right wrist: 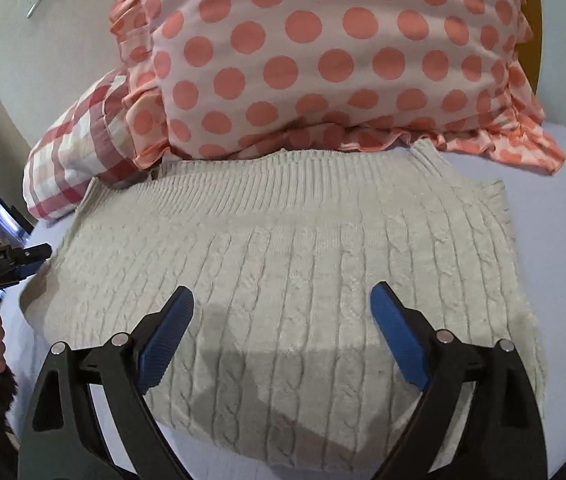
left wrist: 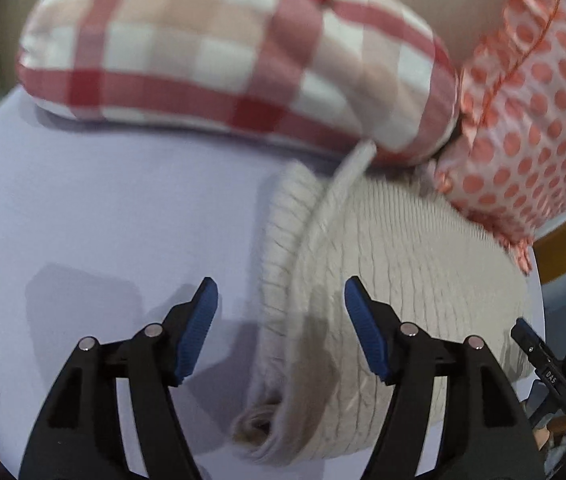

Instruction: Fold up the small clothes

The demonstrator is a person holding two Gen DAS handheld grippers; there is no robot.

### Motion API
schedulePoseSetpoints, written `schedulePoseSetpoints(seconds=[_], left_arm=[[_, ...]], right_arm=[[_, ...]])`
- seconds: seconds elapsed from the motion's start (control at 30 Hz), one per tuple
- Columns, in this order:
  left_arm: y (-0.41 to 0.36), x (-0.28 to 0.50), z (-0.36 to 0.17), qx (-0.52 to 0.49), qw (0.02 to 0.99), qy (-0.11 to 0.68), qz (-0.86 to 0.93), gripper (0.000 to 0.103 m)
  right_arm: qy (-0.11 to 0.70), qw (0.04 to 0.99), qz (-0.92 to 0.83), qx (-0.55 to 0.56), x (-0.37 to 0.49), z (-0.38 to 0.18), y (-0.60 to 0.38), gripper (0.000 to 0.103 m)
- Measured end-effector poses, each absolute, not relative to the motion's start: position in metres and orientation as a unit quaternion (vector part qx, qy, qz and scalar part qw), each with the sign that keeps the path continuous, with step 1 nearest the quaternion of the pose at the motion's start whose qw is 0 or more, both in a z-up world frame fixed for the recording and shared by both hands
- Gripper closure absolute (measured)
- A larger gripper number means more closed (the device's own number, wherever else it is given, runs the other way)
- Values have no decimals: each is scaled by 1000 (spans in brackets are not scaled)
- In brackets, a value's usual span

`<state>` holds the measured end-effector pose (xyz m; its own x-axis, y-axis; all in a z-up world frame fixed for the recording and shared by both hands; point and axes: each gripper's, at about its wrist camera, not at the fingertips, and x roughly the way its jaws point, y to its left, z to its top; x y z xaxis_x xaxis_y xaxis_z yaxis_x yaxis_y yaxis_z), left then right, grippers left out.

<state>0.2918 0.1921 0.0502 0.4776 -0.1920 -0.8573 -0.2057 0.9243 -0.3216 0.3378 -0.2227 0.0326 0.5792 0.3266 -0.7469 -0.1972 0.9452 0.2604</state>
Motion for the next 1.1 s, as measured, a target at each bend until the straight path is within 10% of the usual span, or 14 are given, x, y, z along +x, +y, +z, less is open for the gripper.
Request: schedulePoseSetpoints(seconds=[0.23,0.3,0.4,0.83,1.1], left_arm=[[167,311,36,-202,830,520,-9,37],[164,314,35,-210,827,522,-8,68],[159,316,37,-222,821,526,-20,87],[15,317,150,-237,836,482,-113,89],[-160,359,118,-226,809,518,-160,90]], right_arm=[[439,884,152,54,337,26,-217,6],[438,885,152,36,336,23,-211,2],[436,888,147,16,335,21,-203,1],[334,924,119,140,278,80,-313,1],[237,939,5,249,256,70,-412,1]])
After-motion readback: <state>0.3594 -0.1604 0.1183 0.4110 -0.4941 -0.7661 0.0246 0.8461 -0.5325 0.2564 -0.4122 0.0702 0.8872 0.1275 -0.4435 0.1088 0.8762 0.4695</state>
